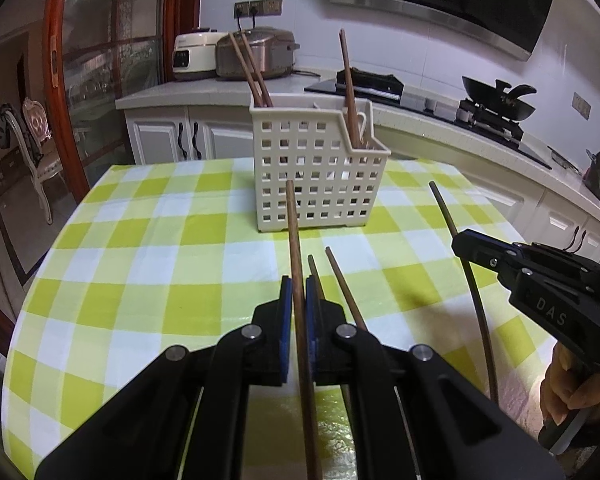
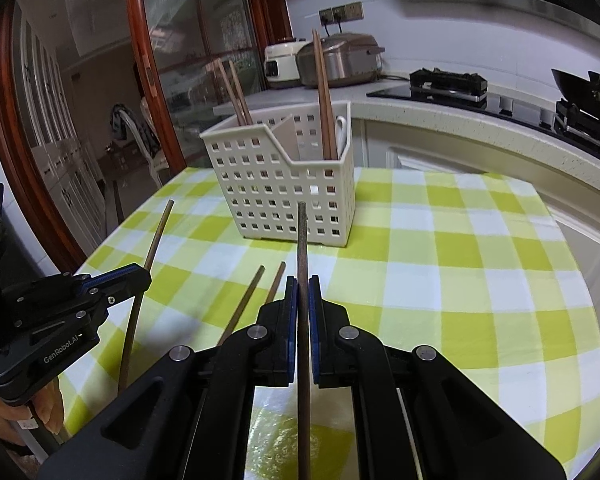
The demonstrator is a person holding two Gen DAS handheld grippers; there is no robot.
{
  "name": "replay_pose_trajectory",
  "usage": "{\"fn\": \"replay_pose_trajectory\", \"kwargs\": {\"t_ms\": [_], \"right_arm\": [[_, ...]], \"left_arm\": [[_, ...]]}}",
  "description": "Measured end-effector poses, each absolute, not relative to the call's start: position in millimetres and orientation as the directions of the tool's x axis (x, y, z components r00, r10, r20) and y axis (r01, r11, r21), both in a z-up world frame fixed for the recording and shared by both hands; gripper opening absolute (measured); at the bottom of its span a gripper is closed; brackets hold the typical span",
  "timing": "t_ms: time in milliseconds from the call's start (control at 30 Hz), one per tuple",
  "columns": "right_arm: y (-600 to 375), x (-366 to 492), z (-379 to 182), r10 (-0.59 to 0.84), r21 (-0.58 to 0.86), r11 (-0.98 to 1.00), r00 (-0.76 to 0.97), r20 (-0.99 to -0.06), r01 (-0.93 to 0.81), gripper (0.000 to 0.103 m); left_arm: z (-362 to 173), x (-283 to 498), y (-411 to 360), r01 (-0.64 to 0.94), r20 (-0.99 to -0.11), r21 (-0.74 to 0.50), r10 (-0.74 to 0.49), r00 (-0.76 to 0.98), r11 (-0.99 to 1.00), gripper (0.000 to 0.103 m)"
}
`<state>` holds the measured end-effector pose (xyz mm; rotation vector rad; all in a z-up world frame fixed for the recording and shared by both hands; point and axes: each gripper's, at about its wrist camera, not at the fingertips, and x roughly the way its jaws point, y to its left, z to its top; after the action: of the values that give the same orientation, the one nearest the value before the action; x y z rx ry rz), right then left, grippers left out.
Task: Organize utensils
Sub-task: 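Lift both chopsticks upright and carry them toward the caddy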
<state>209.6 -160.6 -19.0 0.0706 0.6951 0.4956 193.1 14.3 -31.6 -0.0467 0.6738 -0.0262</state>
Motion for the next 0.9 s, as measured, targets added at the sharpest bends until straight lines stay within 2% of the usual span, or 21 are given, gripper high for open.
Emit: {"fn": "replay_pose_trajectory", "kwargs": {"t_ms": [567, 667, 800, 900], "right_arm": [[-174.9, 174.7, 9.2, 0.476, 0.238, 0.879, 0.725, -0.498, -0.414, 0.006], [-173.9, 172.9, 9.1, 0.470, 0.228, 0.882, 0.725, -0.504, -0.413, 0.006], [-173.5, 174.2, 3.2, 0.464, 0.228, 0.884, 0.716, -0.522, -0.407, 0.006], [-174.8, 174.4, -0.7, 0.457, 0.220, 0.887, 0.713, -0.531, -0.405, 0.006]], "left_arm": [[-1.1, 154.8, 7.3, 0.028, -0.518, -0.030, -0.039, 0.854, 0.999, 0.006], [-7.6, 161.8, 4.0, 0.046, -0.568, -0.013, -0.045, 0.822, 0.999, 0.006], [-32.3, 189.7, 9.3, 0.053, -0.665, -0.070, -0.086, 0.742, 0.996, 0.006], [-48.4, 204.7, 13.5, 0.057, -0.701, -0.118, -0.124, 0.702, 0.991, 0.006]]}}
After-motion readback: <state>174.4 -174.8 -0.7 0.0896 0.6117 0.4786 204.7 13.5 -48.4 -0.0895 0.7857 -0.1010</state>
